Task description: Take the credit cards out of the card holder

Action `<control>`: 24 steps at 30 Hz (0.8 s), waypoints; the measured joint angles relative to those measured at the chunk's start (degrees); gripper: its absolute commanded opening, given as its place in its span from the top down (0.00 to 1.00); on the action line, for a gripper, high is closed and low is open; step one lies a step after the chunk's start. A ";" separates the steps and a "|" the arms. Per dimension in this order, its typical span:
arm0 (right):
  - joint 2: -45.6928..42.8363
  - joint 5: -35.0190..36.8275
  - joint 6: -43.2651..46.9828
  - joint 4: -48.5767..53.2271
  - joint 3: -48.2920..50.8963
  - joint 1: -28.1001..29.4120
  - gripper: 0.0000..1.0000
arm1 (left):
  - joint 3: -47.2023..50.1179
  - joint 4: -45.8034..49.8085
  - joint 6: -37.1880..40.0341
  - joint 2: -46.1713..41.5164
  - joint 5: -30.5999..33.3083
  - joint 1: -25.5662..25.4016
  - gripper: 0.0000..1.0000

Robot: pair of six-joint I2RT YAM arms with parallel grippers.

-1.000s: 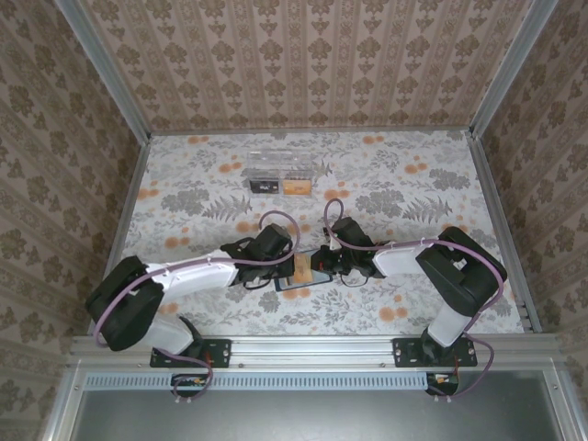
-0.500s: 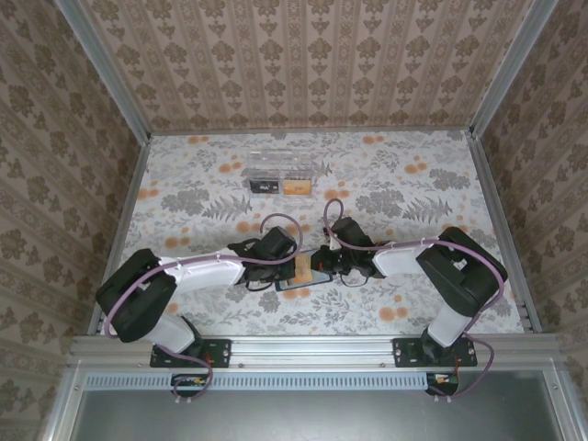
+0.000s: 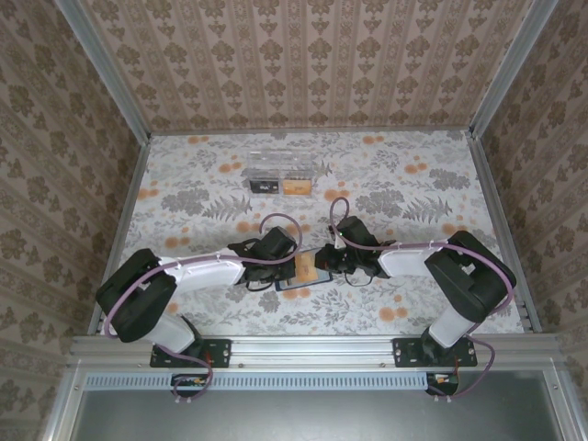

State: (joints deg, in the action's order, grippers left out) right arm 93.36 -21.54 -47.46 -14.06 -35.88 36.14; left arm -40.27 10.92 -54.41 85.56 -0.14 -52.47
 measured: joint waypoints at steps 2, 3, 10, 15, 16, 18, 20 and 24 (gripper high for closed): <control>0.02 -0.44 -0.02 -0.35 0.00 0.00 0.71 | -0.28 0.31 0.00 0.17 0.00 0.00 1.00; 0.13 -0.81 -0.07 -0.68 0.00 0.00 0.71 | -0.46 0.46 0.00 0.37 0.00 0.00 1.00; 2.21 -3.76 -0.37 -4.07 -0.02 -0.15 0.71 | -1.18 1.11 0.02 0.98 0.02 0.00 1.00; 3.67 -5.92 -0.81 -6.82 -0.02 -0.26 0.75 | -1.18 1.11 0.02 1.03 0.02 0.00 1.00; 3.91 -6.14 -0.92 -7.13 -0.02 -0.26 0.79 | -1.18 1.11 0.02 1.03 0.02 0.00 1.00; 4.26 -6.27 -1.03 -7.50 0.00 -0.26 0.92 | -1.18 1.11 0.00 1.03 0.02 0.00 1.00; 4.42 -6.67 -1.22 -8.11 0.00 -0.26 1.00 | -1.18 1.09 0.00 1.05 0.02 0.00 1.00; 4.09 -7.02 -1.79 -8.81 0.11 -0.57 1.00 | -1.18 1.09 0.02 1.07 0.02 0.00 1.00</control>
State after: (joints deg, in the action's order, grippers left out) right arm 97.45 -28.56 -49.25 -22.87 -35.77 35.57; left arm -41.45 12.01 -54.39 86.63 -0.12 -52.47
